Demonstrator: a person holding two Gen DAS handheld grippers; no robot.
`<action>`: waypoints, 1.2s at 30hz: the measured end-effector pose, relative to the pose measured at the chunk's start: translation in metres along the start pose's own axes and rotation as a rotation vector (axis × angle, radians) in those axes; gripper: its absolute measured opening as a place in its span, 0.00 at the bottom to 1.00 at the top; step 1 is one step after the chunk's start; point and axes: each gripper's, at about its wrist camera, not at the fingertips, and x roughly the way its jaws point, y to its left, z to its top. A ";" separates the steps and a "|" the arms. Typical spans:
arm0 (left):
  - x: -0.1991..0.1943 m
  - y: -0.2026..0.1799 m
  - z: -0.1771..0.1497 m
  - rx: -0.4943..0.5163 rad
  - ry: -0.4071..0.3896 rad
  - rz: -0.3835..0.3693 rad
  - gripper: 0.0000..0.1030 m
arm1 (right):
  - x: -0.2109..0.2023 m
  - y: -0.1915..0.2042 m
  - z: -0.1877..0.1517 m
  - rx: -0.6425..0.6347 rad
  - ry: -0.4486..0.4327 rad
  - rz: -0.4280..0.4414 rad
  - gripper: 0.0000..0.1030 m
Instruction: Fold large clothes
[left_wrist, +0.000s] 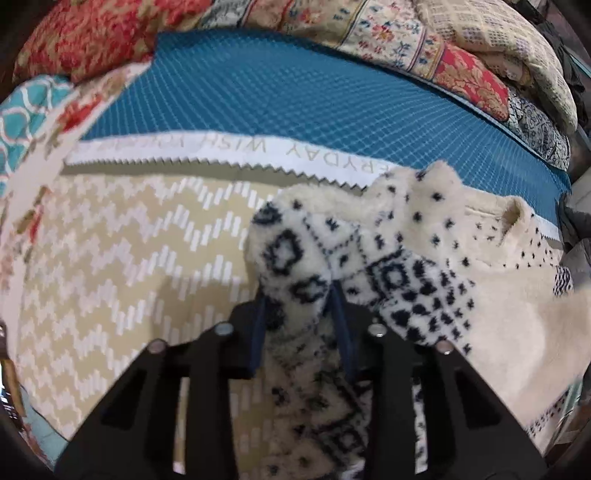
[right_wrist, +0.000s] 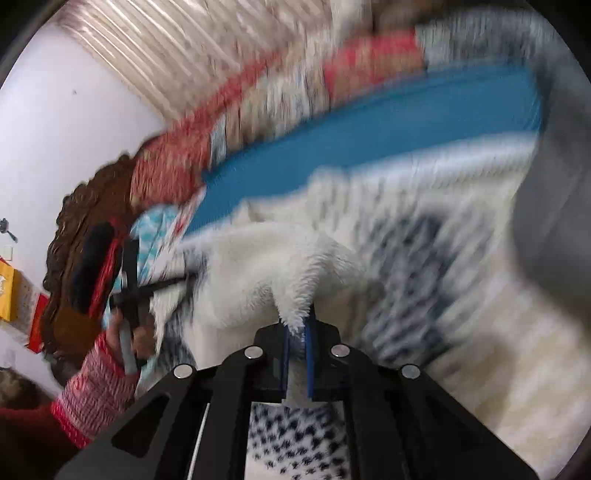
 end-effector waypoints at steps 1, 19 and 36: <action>-0.002 -0.001 0.001 0.000 -0.009 0.001 0.21 | -0.005 0.001 0.005 -0.022 -0.004 -0.057 0.82; -0.054 0.020 -0.015 -0.102 -0.173 0.073 0.46 | -0.039 -0.040 -0.012 0.042 -0.118 -0.130 0.49; 0.013 -0.036 -0.051 0.110 -0.079 0.150 0.65 | 0.102 -0.085 -0.011 0.232 -0.022 -0.007 0.57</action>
